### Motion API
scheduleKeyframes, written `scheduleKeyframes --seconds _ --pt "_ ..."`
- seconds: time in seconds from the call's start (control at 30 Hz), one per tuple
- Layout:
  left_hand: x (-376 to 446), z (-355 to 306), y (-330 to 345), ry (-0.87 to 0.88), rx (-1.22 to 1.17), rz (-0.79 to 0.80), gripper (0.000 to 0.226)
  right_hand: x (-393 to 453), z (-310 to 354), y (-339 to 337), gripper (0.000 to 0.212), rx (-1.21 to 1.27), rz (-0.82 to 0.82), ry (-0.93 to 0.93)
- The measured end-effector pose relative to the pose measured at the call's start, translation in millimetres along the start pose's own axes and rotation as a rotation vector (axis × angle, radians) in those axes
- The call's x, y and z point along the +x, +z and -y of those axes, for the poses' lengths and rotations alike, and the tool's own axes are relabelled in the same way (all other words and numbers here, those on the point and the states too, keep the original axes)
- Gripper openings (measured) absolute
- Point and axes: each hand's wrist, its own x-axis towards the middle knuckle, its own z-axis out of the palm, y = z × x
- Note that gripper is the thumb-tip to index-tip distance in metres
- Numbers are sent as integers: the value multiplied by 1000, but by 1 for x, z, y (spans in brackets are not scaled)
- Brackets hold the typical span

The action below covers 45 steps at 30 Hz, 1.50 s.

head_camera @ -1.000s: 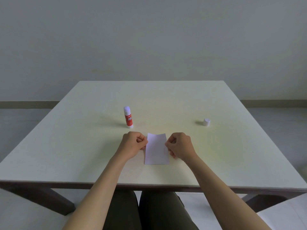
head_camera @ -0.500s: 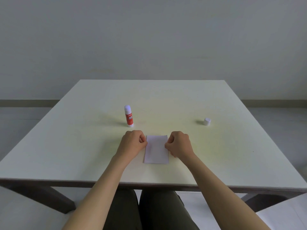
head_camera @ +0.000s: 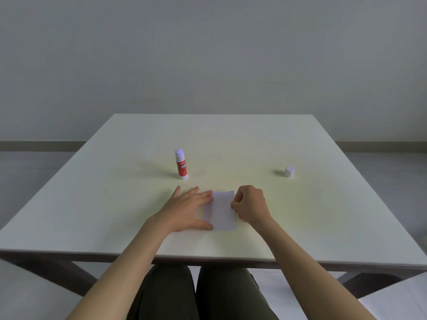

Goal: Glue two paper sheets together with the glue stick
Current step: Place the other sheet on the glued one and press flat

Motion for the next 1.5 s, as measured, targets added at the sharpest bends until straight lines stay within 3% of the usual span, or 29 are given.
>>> scheduleKeyframes --seconds 0.07,0.2,0.37,0.53,0.73,0.87,1.2,1.5 --pt "-2 1 1 -1 -3 -8 88 -5 2 1 10 -32 -23 -17" --pt "-5 3 5 1 -64 -28 86 -34 -2 5 23 -147 -103 -137" --pt "-7 8 12 31 -38 -38 83 -96 -10 15 28 -503 -277 -405" --pt "-8 9 13 47 -24 -29 81 -105 -19 26 44 -683 -258 -373" --pt "-6 9 13 45 -7 -40 82 -83 -9 28 46 -686 -233 -309" --pt "-6 8 14 39 -25 -42 85 -55 -11 33 56 -597 -119 -256" --pt "-6 5 12 34 -39 -35 85 -21 -15 40 59 -577 -129 -273" --pt "-8 4 10 37 -36 -23 83 -44 -21 6 54 -670 -15 -443"
